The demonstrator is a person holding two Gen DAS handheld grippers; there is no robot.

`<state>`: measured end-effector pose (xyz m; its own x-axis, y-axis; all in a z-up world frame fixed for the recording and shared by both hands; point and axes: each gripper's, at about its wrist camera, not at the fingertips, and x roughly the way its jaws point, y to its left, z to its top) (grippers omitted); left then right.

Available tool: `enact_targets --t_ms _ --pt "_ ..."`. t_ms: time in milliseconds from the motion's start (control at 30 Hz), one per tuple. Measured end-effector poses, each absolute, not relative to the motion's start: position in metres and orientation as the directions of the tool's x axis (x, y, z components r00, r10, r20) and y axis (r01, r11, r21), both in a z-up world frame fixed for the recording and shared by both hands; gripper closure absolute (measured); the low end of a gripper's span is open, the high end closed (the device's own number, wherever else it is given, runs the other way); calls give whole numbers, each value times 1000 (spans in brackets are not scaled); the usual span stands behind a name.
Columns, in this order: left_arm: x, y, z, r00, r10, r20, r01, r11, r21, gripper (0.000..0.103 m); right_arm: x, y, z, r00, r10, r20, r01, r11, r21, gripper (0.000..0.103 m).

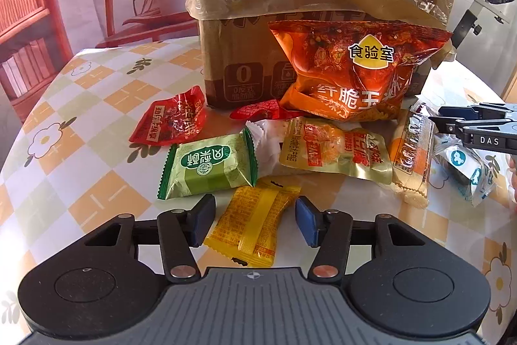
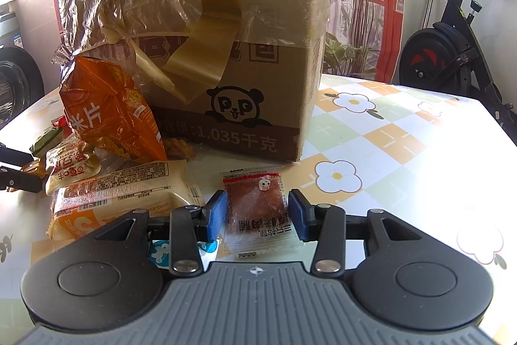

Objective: Organize snacks
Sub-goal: 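Grasp the small brown packet with the right tool while the left grasps the yellow candy, then lift both small packets and move them over the box opening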

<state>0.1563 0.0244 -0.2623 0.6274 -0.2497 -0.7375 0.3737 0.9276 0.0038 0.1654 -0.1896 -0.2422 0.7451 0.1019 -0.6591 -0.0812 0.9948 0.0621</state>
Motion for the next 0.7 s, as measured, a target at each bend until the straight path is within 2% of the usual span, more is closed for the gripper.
enact_targets --t_ms 33,67,133,467,700 --pt "157 24 -262 640 -234 -732 347 938 4 61 165 -190 -242 745 102 -659 -81 995 62 58" --pt "157 25 -262 645 -226 -730 327 945 -4 66 165 -190 -242 745 102 -659 -81 995 62 58" --pt "154 25 -259 645 -230 -729 302 953 -33 68 165 -190 -242 745 102 -659 -81 995 63 58" --pt "121 11 -239 685 -280 -673 300 950 -90 69 166 -191 -240 745 114 -658 -88 993 72 58" --pt "117 9 -222 711 -297 -637 289 950 -121 69 163 -194 -236 747 156 -646 -112 988 109 63"
